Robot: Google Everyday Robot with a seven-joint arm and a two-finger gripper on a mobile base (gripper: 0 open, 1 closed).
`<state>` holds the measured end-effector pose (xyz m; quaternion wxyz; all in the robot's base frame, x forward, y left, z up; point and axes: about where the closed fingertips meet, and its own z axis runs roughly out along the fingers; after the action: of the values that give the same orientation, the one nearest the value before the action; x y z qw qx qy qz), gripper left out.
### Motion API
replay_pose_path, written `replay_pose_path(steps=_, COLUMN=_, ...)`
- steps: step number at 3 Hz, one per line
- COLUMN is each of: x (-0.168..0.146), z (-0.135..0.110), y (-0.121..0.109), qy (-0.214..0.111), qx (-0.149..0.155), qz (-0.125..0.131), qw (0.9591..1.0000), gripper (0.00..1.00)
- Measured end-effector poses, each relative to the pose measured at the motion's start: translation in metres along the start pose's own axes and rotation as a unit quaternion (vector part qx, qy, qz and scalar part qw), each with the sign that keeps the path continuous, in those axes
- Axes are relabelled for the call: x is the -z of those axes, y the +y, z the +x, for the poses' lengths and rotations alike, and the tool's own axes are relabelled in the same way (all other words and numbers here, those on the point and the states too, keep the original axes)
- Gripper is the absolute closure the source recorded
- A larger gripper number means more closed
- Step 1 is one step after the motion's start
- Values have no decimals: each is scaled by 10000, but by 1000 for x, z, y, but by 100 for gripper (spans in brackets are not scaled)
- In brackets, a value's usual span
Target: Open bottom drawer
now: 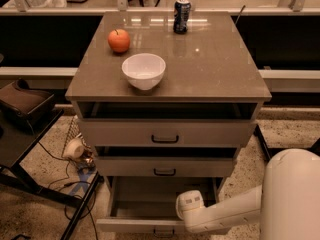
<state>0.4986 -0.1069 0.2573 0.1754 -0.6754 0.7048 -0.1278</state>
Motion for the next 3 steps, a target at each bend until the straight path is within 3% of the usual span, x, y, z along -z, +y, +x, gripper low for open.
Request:
replay_pose_path(steps=1, x=-4, z=-2, y=-2, qy=3, qx=-12, qz=1, qw=10000, gripper=100)
replay_pose_path(steps=3, x=-68, z=0, y=13, qy=48, qx=-280, qz=-268, qw=9992, gripper=100)
